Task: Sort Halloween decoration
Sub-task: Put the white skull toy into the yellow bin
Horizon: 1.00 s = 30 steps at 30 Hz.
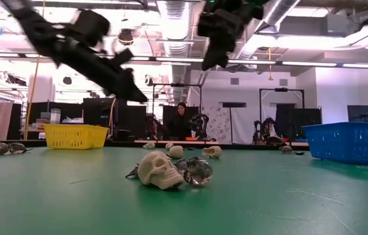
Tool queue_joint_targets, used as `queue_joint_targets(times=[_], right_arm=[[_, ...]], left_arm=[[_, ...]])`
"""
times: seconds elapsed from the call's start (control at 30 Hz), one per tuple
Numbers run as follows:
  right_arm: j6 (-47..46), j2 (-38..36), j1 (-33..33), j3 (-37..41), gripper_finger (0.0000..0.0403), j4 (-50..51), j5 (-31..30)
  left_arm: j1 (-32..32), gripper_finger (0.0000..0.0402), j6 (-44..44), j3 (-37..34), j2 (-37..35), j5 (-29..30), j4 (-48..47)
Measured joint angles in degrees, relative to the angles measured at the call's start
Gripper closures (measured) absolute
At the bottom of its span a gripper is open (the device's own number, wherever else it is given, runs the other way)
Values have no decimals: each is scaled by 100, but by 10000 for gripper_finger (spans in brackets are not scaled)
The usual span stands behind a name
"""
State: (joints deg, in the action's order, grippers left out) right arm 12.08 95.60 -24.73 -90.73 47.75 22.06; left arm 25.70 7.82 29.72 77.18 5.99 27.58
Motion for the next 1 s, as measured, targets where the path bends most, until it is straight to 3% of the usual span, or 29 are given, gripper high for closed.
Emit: queue_joint_targets(times=[0.13,0.27,0.53,0.77,0.9,1.0], right_arm=[[-190,-1017,129,1612,305,-1506,-10],[-231,-1719,295,2885,305,-2649,-125],[-209,-2284,481,4196,305,-3825,-137],[22,-2303,424,4420,305,-3743,-128],[49,-2303,354,4418,305,-3724,-124],[161,-2303,322,4418,305,-3680,-124]], left_arm=[[103,264,932,1006,1094,-601,-1029],[180,264,1621,2193,1969,-732,-2370],[462,264,2056,4170,3043,-1030,-4247],[728,264,123,5311,3602,-1246,-5130],[745,264,-1209,5576,3845,-1201,-5407],[734,264,-1703,5600,3951,-1079,-5563]])
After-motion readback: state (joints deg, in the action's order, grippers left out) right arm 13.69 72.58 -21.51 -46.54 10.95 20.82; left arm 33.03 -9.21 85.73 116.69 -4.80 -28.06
